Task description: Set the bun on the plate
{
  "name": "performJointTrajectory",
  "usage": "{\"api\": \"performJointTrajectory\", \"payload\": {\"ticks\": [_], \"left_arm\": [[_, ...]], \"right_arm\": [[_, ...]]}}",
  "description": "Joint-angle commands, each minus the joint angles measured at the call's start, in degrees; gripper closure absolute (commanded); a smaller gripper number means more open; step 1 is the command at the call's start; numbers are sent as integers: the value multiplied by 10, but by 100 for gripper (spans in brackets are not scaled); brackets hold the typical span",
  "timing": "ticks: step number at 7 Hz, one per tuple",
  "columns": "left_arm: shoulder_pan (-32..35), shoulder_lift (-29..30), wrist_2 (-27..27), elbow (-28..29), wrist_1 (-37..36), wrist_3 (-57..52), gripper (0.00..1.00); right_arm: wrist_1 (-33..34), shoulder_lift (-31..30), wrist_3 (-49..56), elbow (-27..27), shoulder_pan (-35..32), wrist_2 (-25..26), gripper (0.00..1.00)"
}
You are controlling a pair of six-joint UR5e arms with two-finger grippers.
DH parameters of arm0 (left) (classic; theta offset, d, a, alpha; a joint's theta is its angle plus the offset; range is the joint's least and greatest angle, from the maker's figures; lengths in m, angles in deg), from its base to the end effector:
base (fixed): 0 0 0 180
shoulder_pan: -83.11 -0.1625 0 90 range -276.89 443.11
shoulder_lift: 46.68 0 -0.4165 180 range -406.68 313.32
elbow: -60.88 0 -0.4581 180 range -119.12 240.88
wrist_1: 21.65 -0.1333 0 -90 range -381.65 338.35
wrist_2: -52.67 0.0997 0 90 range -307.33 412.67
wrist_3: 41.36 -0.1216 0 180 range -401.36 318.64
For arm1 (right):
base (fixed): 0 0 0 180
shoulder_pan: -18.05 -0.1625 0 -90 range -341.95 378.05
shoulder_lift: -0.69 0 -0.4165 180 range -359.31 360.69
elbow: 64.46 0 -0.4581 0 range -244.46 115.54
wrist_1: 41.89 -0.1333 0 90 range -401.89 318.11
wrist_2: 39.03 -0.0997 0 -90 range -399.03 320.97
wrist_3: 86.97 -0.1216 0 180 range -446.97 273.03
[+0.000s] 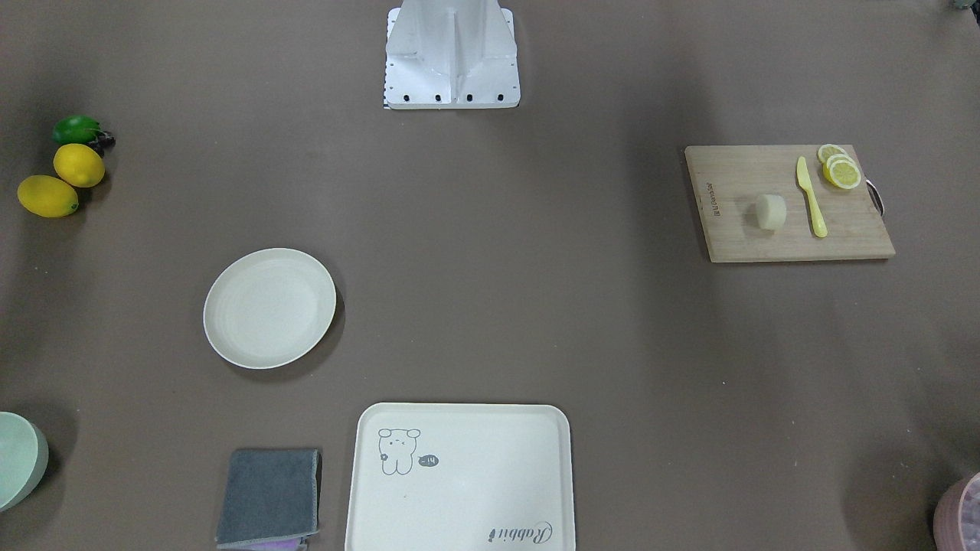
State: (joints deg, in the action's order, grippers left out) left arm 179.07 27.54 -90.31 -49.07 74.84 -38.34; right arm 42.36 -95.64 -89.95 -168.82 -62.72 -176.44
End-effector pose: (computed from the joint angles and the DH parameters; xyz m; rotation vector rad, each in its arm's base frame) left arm -0.0833 -0.4489 0.5835 0.1961 0.9170 -0.0591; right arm -0.0409 -0.5244 0.5686 0.1379 -0.8440 -0.2019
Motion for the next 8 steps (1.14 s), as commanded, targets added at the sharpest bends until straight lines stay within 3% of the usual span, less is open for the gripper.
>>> {"api": "performJointTrajectory", "payload": {"ticks": [1, 2, 4, 5, 6, 8], "left_arm": [[-12, -48, -5, 2, 110, 51, 2], [-40, -32, -25, 3, 109, 100, 3], [-111, -1, 14, 5, 131, 151, 2], [-146, 20, 16, 4, 150, 244, 2], [-169, 18, 24, 11, 188, 267, 2], [-174, 20, 30, 17, 192, 268, 3]], "right_arm": [[-10, 62, -149, -1, 80, -16, 0], [-33, 94, -215, 6, 125, -4, 0], [-38, 147, -376, 9, 215, 85, 6], [-58, 151, -391, 14, 246, 107, 15], [-69, 156, -392, 17, 267, 108, 20], [-71, 178, -392, 47, 291, 110, 26]]}}
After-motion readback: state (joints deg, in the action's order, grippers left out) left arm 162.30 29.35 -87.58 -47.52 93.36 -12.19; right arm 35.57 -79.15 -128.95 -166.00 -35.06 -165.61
